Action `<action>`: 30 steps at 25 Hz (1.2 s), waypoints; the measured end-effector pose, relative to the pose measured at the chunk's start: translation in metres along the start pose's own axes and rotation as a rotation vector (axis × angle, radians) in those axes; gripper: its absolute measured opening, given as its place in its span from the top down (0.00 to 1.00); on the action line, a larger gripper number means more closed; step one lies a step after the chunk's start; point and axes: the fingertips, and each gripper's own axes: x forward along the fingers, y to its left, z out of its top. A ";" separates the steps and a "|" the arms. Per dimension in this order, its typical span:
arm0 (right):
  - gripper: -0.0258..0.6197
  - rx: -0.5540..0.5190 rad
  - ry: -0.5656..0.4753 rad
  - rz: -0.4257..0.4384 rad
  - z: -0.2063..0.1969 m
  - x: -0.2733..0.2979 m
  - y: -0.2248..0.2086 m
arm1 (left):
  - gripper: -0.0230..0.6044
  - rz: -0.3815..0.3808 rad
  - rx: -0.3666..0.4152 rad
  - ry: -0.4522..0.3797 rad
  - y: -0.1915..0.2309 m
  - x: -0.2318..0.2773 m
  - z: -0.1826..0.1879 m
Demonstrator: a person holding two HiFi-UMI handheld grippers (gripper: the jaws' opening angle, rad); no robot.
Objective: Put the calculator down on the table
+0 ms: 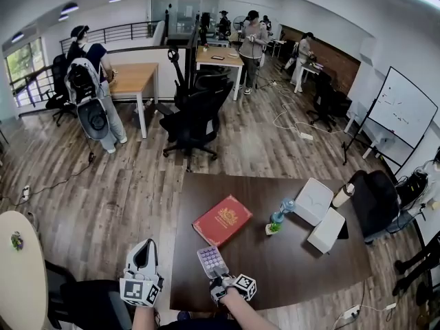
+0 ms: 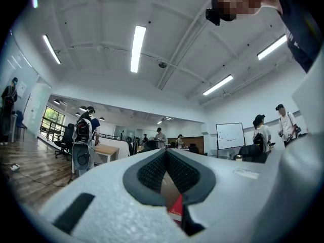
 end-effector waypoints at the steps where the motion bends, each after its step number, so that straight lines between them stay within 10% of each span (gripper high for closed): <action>1: 0.78 -0.008 0.000 -0.021 0.002 -0.001 -0.009 | 0.97 -0.001 -0.001 -0.001 0.000 0.000 0.000; 16: 0.78 -0.122 0.034 -0.139 0.006 0.006 -0.049 | 0.97 0.009 0.008 0.008 -0.003 -0.002 -0.002; 30: 0.68 -0.008 -0.047 -0.235 0.017 0.005 -0.050 | 0.97 0.025 -0.015 0.013 -0.002 0.004 -0.005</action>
